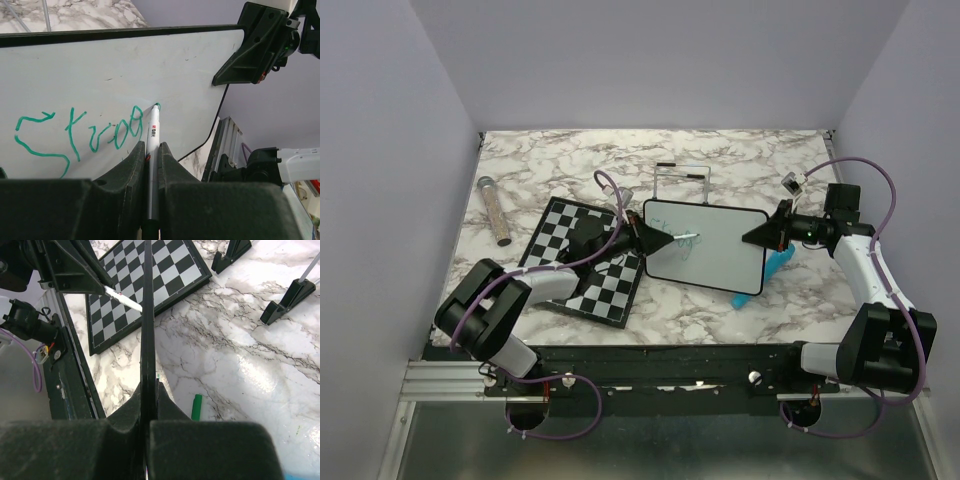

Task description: Write a sentence on the whiteboard

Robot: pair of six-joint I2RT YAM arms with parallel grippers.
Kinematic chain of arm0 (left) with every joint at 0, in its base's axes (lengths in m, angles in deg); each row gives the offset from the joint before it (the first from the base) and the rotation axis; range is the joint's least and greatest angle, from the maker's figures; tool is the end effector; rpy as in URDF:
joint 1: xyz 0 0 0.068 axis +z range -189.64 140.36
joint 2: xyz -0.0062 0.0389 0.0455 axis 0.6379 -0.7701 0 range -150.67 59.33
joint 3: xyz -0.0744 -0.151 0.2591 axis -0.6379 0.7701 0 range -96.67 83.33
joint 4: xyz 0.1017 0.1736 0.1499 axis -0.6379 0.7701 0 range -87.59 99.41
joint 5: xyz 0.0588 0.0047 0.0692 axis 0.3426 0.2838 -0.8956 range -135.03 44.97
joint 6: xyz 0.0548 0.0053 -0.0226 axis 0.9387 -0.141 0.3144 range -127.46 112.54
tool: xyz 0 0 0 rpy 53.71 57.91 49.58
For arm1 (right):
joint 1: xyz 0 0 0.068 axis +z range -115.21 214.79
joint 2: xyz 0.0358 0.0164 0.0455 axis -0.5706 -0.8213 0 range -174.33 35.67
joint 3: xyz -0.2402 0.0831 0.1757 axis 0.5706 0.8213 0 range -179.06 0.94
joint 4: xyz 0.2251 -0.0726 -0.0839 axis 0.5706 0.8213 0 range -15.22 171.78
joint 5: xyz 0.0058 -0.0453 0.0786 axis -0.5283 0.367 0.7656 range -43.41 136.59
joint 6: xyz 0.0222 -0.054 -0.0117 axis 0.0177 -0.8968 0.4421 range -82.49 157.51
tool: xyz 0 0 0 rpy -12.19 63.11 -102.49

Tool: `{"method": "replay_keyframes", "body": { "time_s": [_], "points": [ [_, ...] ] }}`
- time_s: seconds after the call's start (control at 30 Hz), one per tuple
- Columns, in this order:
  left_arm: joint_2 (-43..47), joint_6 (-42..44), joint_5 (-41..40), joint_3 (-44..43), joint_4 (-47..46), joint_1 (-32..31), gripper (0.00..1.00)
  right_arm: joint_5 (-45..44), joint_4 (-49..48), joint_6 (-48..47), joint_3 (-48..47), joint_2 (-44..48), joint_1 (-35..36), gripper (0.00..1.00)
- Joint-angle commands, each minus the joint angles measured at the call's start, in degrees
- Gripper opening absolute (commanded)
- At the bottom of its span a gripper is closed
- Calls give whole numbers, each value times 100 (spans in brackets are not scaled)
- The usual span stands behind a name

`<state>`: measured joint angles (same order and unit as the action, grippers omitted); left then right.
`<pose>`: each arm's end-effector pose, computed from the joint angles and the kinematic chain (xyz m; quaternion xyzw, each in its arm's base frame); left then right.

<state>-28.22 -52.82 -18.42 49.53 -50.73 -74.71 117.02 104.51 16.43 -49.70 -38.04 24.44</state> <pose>0.2398 -0.1923 0.2603 0.0991 0.7035 -0.5668 0.4170 0.2314 -0.0004 0.2956 -0.2555 0.7538 0.4556 0.3988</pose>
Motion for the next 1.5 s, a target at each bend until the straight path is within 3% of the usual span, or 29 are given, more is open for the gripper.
{"method": "replay_keyframes", "body": {
  "time_s": [0.0,0.57,1.2,1.47],
  "points": [
    [150,124,-7,146,-39,132,0,-206,76,-318,-61,-20,24,1],
    [89,432,397,58,805,176,0,-206,85,-300,-78,-12,24,1],
    [-272,-148,635,-373,-29,0,0,-206,76,-309,-78,-3,24,0],
    [-96,-113,547,-434,146,0,0,-197,85,-318,-78,-11,24,1]
  ]
}}
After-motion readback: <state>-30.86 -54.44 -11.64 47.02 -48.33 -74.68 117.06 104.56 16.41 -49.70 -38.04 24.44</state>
